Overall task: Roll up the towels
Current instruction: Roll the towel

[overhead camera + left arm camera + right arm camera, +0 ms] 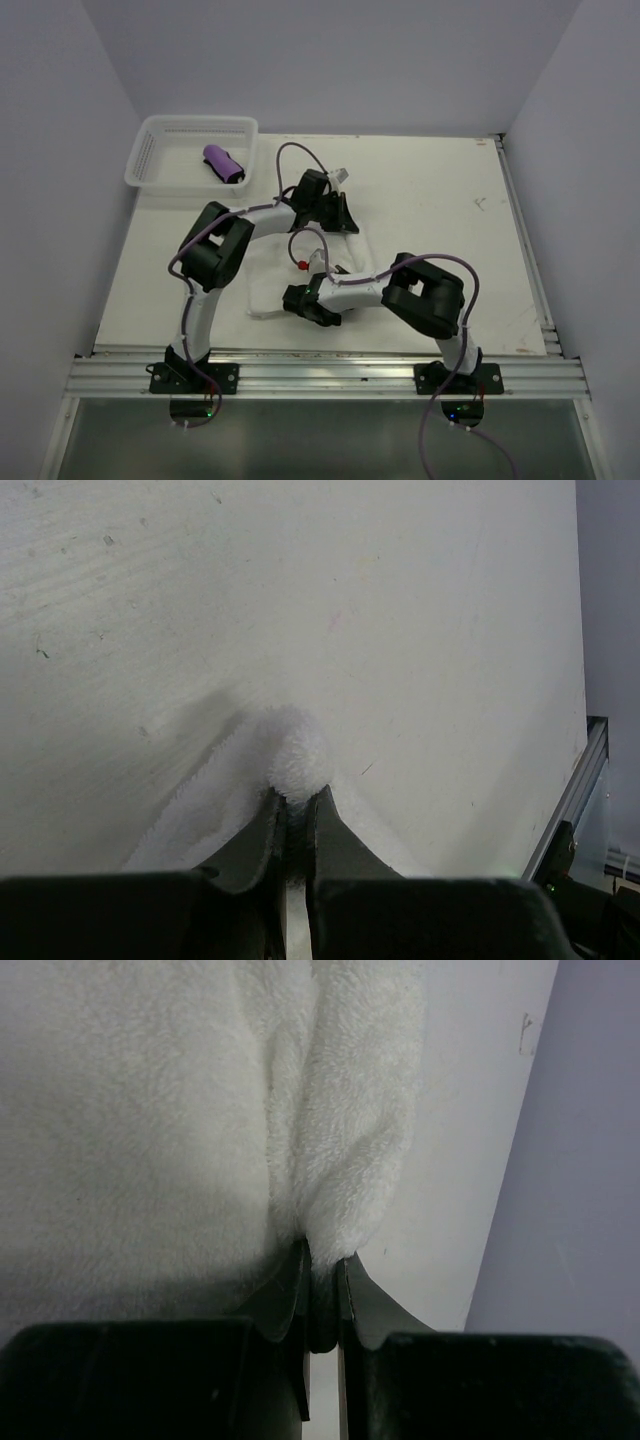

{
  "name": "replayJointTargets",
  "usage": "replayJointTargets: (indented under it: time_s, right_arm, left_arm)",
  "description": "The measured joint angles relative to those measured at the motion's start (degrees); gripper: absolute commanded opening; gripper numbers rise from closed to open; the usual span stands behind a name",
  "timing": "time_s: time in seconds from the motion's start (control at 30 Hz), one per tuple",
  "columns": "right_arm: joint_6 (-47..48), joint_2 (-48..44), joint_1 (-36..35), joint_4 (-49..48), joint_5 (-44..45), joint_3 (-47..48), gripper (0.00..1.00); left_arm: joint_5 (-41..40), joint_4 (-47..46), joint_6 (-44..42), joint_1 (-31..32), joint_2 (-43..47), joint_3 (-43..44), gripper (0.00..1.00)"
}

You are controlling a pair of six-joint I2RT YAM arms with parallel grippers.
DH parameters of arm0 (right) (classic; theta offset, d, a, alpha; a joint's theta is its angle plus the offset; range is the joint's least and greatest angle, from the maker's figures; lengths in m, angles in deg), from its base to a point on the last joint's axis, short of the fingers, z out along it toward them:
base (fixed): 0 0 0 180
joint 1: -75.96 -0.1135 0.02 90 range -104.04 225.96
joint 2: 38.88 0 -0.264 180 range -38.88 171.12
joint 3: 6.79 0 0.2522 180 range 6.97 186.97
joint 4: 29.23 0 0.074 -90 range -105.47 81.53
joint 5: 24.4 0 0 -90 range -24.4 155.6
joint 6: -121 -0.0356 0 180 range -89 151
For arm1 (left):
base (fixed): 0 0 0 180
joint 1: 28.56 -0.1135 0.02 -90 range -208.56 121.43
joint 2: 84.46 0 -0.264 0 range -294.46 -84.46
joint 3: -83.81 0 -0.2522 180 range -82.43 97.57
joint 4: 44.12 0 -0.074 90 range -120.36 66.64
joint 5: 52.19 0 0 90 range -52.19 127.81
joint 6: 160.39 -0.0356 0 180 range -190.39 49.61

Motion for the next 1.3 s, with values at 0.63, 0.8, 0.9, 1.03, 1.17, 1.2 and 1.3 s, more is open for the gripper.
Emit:
replayJointTargets:
  time_s: [0.63,0.8,0.9,1.03,1.17,1.2,1.3]
  right_arm:
    - [8.70,10.23,-0.76,7.17,0.83,9.29,0.00]
    - [9.92,11.26,-0.92,7.87,0.63,9.92,0.00]
    - [10.40,11.50,-1.03,7.89,0.66,9.92,0.00]
    - [10.67,11.67,-1.07,7.93,0.68,9.97,0.00]
    - [10.84,12.17,-1.07,8.63,0.66,10.60,0.00]
    - [10.84,12.28,-1.07,8.74,0.63,10.69,0.00]
    - [10.91,12.61,-1.07,9.14,0.63,11.06,0.00]
  left_arm:
    - [-1.07,0.13,-3.78,-1.18,0.35,0.13,0.41]
    - [-3.98,1.18,-5.31,-1.51,3.52,-0.52,0.43]
    - [-5.25,1.79,-6.34,-1.53,5.99,-0.55,0.41]
    - [-4.35,1.64,-6.56,-1.53,9.20,-0.85,0.35]
    - [-0.35,1.46,-6.56,-1.05,10.27,-2.03,0.24]
    - [0.66,1.40,-6.38,-0.76,10.27,-2.84,0.22]
    - [3.30,1.55,-6.12,0.81,10.10,-5.97,0.15]
